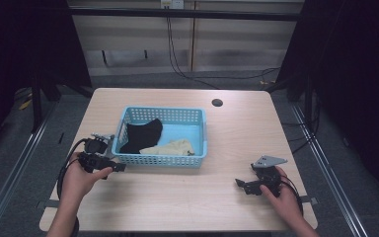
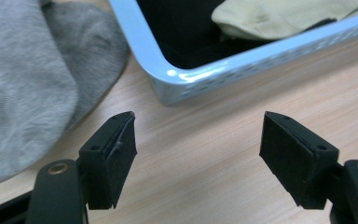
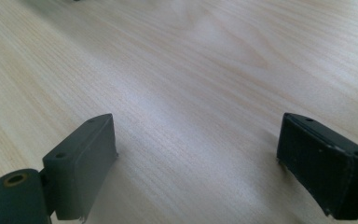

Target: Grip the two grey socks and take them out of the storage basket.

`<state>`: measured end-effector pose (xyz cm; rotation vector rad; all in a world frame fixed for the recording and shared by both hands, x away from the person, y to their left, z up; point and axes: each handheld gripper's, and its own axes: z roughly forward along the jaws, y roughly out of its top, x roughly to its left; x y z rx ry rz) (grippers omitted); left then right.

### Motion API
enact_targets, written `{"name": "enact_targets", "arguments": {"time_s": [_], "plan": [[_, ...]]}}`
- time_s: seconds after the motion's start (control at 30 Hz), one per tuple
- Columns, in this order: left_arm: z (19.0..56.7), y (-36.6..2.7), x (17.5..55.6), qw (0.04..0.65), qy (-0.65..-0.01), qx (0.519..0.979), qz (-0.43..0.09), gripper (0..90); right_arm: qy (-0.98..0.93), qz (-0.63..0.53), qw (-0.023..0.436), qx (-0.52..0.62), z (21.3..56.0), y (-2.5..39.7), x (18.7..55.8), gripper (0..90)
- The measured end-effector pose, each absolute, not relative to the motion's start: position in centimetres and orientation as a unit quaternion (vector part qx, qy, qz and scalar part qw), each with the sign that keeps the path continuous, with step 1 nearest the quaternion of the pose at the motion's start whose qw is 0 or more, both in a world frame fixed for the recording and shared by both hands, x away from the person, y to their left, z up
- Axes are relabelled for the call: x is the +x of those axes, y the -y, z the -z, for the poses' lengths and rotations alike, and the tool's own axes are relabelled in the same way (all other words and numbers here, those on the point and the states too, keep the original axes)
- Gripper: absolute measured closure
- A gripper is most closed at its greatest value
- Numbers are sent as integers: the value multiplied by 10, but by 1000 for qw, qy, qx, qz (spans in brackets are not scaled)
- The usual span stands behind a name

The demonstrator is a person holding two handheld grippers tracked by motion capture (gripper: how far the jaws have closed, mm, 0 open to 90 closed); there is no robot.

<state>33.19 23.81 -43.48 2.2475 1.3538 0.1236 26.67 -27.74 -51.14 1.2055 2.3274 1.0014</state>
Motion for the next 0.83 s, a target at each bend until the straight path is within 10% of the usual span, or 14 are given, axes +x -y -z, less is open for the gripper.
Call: {"name": "enact_targets", "arguments": {"time_s": [0.83], "plan": [[476, -218, 315, 226, -454, 861, -28, 230, -819, -352, 169, 421, 512, 277, 267, 109]]}}
